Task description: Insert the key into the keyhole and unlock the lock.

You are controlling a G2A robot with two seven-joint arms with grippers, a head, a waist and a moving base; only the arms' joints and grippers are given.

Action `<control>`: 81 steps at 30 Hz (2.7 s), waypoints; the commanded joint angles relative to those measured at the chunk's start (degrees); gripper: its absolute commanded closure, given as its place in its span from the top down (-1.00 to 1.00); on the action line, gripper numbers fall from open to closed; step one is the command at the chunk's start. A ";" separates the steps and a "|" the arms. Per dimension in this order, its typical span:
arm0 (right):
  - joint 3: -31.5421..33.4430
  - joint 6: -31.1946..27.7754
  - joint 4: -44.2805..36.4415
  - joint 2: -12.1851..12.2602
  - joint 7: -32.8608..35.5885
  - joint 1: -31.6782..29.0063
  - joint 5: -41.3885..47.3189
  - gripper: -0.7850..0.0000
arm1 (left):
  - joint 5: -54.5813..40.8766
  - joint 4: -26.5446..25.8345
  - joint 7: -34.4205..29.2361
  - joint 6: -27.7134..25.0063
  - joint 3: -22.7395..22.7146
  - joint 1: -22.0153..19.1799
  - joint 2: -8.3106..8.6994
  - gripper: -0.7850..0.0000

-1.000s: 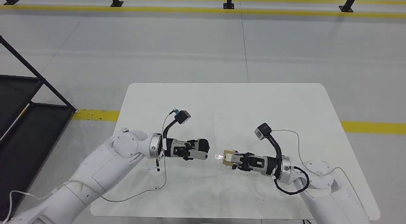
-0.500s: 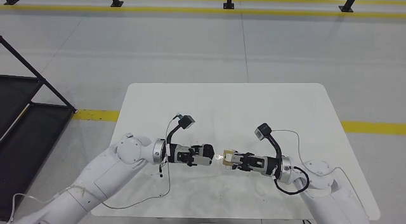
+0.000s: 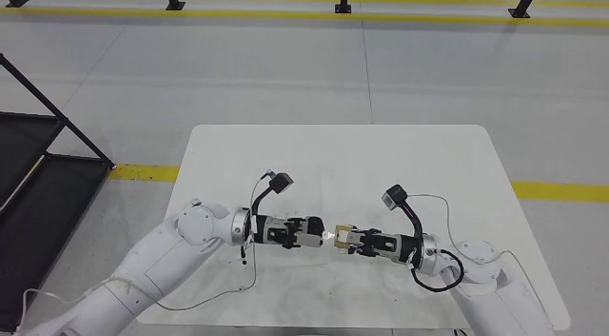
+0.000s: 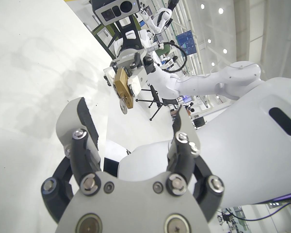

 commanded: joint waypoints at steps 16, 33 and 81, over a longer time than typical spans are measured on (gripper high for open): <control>0.00 0.00 0.00 0.00 0.00 0.00 0.00 -1.00 | -0.05 0.43 -1.04 -0.47 -0.42 0.54 -0.62 -0.52; 0.00 0.00 0.00 0.00 0.00 0.00 0.00 -1.00 | 0.16 1.93 -1.23 0.44 0.55 -0.69 -1.87 -0.86; 0.00 0.00 0.00 0.00 0.00 0.00 0.00 -1.00 | 41.46 -7.88 18.82 -10.27 -7.18 4.89 -1.66 -1.00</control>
